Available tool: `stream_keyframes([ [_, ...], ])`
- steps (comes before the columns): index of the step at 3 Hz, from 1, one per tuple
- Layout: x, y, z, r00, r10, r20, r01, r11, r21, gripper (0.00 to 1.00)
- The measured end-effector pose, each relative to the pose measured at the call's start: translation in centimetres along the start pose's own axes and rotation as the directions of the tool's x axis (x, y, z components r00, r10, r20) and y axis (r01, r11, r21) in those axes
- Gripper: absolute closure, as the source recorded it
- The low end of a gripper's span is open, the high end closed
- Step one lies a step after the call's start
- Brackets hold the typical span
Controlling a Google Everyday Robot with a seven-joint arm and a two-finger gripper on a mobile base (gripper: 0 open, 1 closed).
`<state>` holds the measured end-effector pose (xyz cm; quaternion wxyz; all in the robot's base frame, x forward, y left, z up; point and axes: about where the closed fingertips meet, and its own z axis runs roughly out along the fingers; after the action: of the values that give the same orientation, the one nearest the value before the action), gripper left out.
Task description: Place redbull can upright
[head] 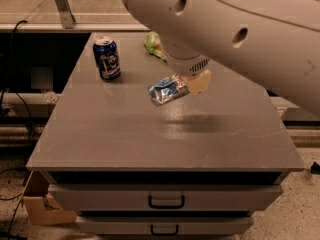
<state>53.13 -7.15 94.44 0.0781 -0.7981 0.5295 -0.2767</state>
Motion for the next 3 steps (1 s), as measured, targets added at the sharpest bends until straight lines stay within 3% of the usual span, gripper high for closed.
stream_keyframes([
  [1,0.03,0.07,-0.11,0.996,-0.093,-0.002,0.093,0.9957,-0.002,1.00],
  [2,0.03,0.07,-0.11,0.996,-0.093,-0.002,0.093,0.9957,-0.002,1.00],
  [3,0.61,-0.19,-0.74,0.987,-0.162,-0.012,0.162,0.9861,0.037,1.00],
])
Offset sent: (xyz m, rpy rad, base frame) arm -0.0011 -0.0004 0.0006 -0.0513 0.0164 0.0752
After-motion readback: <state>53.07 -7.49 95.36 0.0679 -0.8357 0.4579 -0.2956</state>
